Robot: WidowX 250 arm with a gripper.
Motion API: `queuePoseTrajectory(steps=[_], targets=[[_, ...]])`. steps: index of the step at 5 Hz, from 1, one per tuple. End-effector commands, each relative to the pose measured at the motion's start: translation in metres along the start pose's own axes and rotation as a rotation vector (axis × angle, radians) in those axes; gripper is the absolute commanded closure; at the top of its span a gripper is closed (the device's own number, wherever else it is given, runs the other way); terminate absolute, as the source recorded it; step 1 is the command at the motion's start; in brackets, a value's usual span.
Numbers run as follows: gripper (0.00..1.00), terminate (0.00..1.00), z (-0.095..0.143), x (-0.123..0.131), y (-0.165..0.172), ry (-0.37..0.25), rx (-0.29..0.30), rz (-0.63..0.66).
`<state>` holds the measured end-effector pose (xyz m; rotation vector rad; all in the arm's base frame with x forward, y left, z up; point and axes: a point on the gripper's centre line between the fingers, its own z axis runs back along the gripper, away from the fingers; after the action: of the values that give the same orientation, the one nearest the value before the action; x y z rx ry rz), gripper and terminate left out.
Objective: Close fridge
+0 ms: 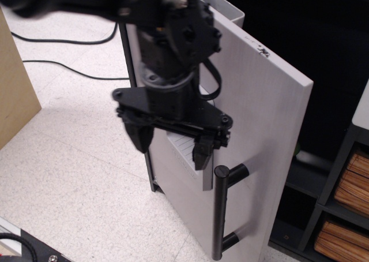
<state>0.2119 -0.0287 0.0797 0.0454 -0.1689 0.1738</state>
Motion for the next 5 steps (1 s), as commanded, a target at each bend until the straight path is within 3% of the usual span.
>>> queuePoseTrajectory(steps=[1, 5], targets=[[0.0, 0.0, 0.002, 0.062, -0.014, -0.091, -0.034, -0.056], [0.0, 0.0, -0.022, 0.124, -0.051, -0.261, -0.012, 0.009]])
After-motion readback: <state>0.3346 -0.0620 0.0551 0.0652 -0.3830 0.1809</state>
